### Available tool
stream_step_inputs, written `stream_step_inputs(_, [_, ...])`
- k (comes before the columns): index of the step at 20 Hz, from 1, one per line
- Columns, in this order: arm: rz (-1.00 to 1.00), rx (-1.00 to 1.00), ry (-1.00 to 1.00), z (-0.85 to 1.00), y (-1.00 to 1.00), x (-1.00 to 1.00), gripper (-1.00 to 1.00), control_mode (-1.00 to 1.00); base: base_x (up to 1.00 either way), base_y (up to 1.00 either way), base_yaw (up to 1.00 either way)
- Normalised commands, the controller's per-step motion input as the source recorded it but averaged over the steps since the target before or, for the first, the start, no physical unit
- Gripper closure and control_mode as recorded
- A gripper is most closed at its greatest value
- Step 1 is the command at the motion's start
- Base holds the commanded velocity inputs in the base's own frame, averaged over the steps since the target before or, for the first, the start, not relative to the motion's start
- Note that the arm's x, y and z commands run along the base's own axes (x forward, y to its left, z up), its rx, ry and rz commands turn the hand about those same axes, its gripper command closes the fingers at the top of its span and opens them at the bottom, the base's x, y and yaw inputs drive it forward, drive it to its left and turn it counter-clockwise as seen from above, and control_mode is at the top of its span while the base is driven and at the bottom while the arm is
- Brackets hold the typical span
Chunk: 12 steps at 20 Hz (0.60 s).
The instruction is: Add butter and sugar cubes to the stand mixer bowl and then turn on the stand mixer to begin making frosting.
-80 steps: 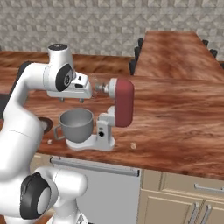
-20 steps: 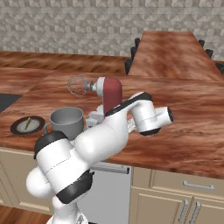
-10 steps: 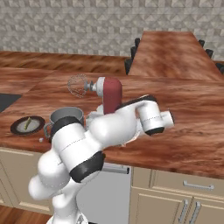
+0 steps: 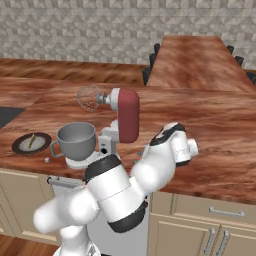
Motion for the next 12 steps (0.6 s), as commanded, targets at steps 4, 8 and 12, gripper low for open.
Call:
stream_step_inputs(4, [0.0,0.0,-0.04,-0.17,0.16,0.02,-1.0,-1.0,0.0,0.0,0.0])
stream_step_inputs(8, [-0.01,0.0,-0.14,-0.06,0.08,0.0,-1.0,-1.0,0.0,0.0,0.0])
stream_step_inputs(12, [-0.04,0.0,-0.17,-0.1,0.12,0.0,-1.0,-1.0,0.0,0.0,0.0])
